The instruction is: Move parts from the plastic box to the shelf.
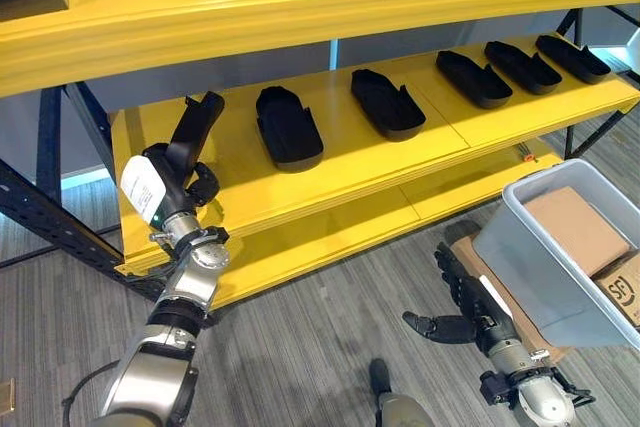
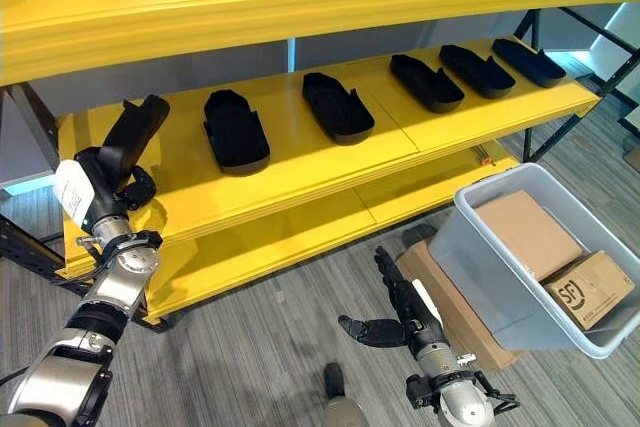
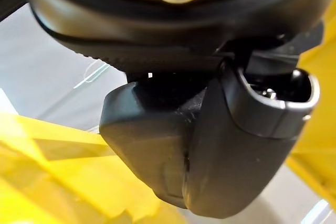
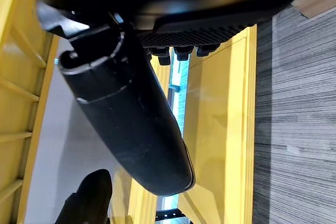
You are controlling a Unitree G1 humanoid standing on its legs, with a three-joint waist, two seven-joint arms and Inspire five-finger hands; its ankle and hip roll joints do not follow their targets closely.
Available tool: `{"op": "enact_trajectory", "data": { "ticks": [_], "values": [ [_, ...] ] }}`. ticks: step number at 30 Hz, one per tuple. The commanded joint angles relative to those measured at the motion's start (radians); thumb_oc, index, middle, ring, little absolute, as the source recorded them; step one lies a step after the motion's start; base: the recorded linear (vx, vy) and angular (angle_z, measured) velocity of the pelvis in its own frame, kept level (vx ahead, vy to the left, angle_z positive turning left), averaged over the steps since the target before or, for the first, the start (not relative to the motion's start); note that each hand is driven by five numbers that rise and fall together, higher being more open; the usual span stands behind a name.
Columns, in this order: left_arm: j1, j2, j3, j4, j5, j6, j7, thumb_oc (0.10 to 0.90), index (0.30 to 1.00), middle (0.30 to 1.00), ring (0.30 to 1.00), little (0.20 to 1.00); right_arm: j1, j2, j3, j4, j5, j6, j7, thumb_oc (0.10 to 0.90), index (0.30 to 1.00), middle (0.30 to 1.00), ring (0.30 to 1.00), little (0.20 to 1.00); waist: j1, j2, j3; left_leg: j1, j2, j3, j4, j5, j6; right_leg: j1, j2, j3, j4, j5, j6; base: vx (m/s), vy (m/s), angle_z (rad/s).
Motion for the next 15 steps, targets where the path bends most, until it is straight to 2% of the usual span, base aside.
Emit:
{"op": "enact_trajectory", "data": {
  "ticks": [1,7,15],
  "values": [
    [-0.234,0.168,0.017,0.030,0.007,-0.083,0.091,0.400,0.300,0.300,0.300,0.300,-0.059,-0.049,-0.038,-0.168,0.040,-0.118,0.003,0.900,1.000,1.000,1.000,1.000,-0.007,0.003,-0.012,-0.072,0.060,-0.015,0.079,0.078,0.015,0.025,-0.089,0.000,0.203,-0.127,0.067,0.00,0.000,0.00],
    [-0.239,0.234,-0.019,0.038,0.093,-0.060,0.118,0.400,0.300,0.300,0.300,0.300,-0.058,-0.058,-0.040,-0.164,0.067,-0.129,0.016,0.900,1.000,1.000,1.000,1.000,0.000,-0.004,0.005,-0.096,0.060,-0.024,0.091,0.074,0.014,0.006,-0.091,-0.001,0.211,-0.125,0.068,-0.01,-0.002,0.03],
    [-0.268,0.312,-0.049,0.067,0.132,-0.040,0.113,0.400,0.300,0.300,0.300,0.300,-0.065,-0.071,-0.048,-0.165,0.079,-0.143,0.018,0.900,1.000,1.000,1.000,1.000,0.006,-0.009,0.029,-0.126,0.065,-0.030,0.111,0.070,0.014,-0.030,-0.089,0.010,0.227,-0.122,0.068,0.00,0.000,0.00]
  ]
}}
